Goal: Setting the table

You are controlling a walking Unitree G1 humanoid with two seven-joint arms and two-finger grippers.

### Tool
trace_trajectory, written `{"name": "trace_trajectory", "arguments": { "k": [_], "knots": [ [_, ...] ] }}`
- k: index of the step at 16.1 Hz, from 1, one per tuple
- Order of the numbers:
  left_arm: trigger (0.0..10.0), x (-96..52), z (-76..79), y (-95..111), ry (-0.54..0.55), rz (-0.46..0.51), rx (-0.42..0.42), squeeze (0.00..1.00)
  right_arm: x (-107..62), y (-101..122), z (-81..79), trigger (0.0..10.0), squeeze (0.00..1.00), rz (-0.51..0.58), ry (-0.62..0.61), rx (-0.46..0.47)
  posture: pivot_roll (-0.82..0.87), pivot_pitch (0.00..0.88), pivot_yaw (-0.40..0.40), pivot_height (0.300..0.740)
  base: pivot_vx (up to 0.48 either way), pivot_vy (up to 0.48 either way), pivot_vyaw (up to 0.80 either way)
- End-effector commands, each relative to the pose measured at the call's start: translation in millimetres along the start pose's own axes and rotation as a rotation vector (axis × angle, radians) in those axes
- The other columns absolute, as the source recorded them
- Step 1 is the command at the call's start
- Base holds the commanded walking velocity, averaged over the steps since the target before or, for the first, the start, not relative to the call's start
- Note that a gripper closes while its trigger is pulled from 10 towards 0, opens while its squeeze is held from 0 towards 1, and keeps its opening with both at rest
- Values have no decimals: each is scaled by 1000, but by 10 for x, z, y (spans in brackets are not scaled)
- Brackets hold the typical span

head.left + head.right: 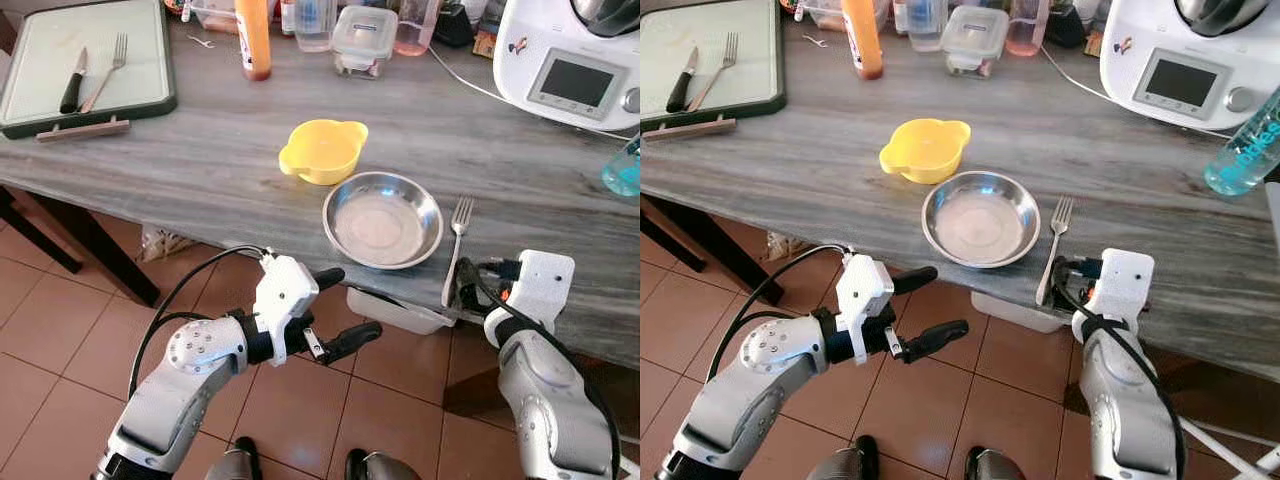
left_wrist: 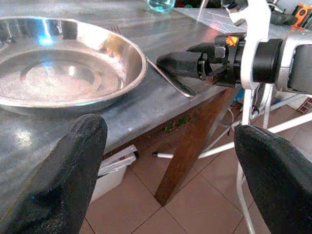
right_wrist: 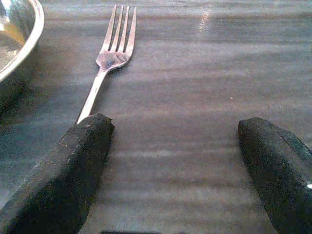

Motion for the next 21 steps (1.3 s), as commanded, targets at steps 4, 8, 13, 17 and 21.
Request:
{"name": "trace_trajectory", "arguments": {
  "k": [4, 8, 13, 17, 21],
  "knots": [
    [10000, 12, 20, -12, -18, -5, 7, 0, -12, -12, 7, 10000, 1000, 13, -21, -11, 76, 248, -15, 740, 0, 0, 0],
    [10000, 16, 4, -13, -12, -2, 9, 0, -44, 222, 52, 10000, 1000, 136, -64, -24, 78, 240, -16, 740, 0, 0, 0],
    [10000, 41, -19, -11, -10, 7, 17, 0, -99, 416, 38, 10000, 941, 255, -54, 1, 73, 224, -16, 740, 0, 0, 0],
    [10000, 38, -87, 23, 39, 38, 43, 0, -239, 558, -13, 10000, 0, 331, -15, -62, 76, 205, -19, 740, 0, 0, 0],
    [10000, -54, -243, 98, 227, 135, 58, 0, -527, 502, 0, 10000, 0, 328, -7, -70, 74, 178, -38, 740, 0, 0, 0]
  ]
}}
Point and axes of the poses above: a point about 5 cm out from each wrist's last joint towards the gripper, its own x axis pointing out of the wrist towards the gripper, its own y axis along the axis of the wrist's last joint, z = x × y, the point moved 1 cm from there along x, pointing out of the wrist towards the gripper, and after that the axes turned 6 degrees about -x, right-handed, at the moved point
